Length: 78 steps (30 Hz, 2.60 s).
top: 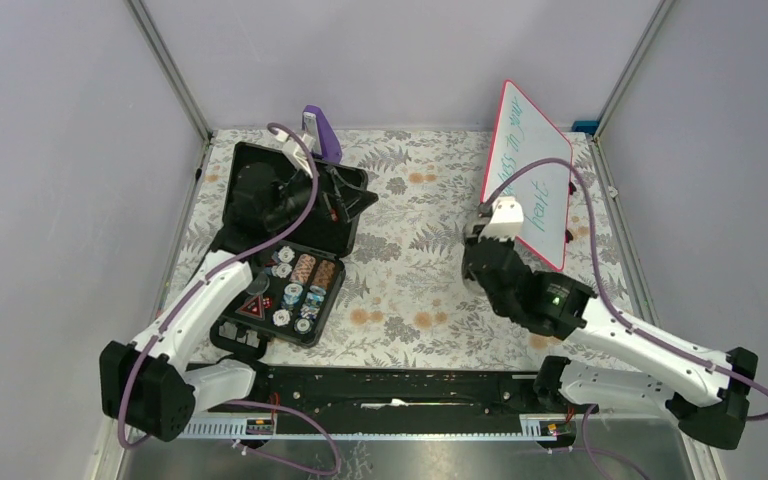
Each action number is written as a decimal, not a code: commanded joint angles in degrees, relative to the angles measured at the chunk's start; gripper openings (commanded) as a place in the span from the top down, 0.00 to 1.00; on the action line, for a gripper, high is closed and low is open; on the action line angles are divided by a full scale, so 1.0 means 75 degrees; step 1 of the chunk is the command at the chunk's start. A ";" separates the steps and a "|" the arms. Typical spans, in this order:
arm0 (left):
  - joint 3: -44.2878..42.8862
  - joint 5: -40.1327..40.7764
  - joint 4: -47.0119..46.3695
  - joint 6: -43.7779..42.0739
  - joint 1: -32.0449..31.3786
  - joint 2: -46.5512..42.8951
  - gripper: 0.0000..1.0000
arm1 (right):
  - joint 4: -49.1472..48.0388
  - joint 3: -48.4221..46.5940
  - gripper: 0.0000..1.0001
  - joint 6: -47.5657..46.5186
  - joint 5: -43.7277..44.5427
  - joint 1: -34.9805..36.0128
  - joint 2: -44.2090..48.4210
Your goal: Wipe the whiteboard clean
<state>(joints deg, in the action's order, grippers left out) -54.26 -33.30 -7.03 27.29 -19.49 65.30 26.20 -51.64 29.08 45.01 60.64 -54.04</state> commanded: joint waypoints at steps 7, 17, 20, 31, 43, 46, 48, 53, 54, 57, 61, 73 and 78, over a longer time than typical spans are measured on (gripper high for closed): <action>-0.0776 0.0788 0.0122 0.0143 -0.1945 0.1011 0.04 | -0.0568 -0.1329 1.00 -0.1408 -0.0624 -0.2912 -0.0216; -0.3166 0.1079 0.0469 0.1429 -0.2846 0.3504 0.13 | -0.0994 -0.1468 1.00 -0.1019 -0.5231 -0.6462 -0.1382; -0.4000 0.0975 0.0753 0.1477 -0.2890 0.4318 0.22 | -0.1051 -0.1305 1.00 -0.1076 -0.5949 -0.7087 -0.1393; -0.6251 0.0894 0.1622 0.1546 -0.3174 0.6316 0.49 | -0.1366 -0.0814 1.00 -0.1396 -0.7962 -0.7856 -0.1424; -0.6590 0.1367 0.1653 0.1416 -0.3223 0.6616 0.61 | -0.1646 -0.0572 1.00 -0.1598 -0.8668 -0.7853 -0.1473; -0.6666 0.1293 0.1717 0.1463 -0.3226 0.6721 0.63 | -0.1728 -0.0551 1.00 -0.1576 -0.8792 -0.7849 -0.1459; -0.6675 0.1233 0.1720 0.1541 -0.3225 0.6780 0.65 | -0.1766 -0.0544 1.00 -0.1576 -0.8803 -0.7847 -0.1437; -0.6774 0.1202 0.1724 0.1515 -0.3252 0.6895 0.69 | -0.1800 -0.0550 1.00 -0.1591 -0.9066 -0.7840 -0.1552; -0.6786 0.1226 0.1738 0.1507 -0.3260 0.6901 0.71 | -0.1821 -0.0540 1.00 -0.1582 -0.9111 -0.7840 -0.1582; -0.6838 0.1305 0.1850 0.1484 -0.3271 0.6926 0.78 | -0.1917 -0.0532 1.00 -0.1562 -0.9276 -0.7842 -0.1603; -0.6912 0.1233 0.1873 0.1489 -0.3311 0.6979 0.87 | -0.2040 -0.0610 1.00 -0.1423 -0.9556 -0.7792 -0.1673; -0.6962 0.1313 0.1927 0.1465 -0.3422 0.6890 1.00 | -0.2374 -0.0638 1.00 -0.0248 -0.9117 -0.7144 -0.2088; -0.6917 0.1418 0.1944 0.1394 -0.3449 0.6771 1.00 | -0.2215 -0.0269 1.00 0.0140 -0.8711 -0.7614 -0.2573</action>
<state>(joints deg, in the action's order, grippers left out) -103.85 -22.52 10.83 39.53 -43.86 117.14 10.00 -55.51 26.15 -23.11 5.32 -70.06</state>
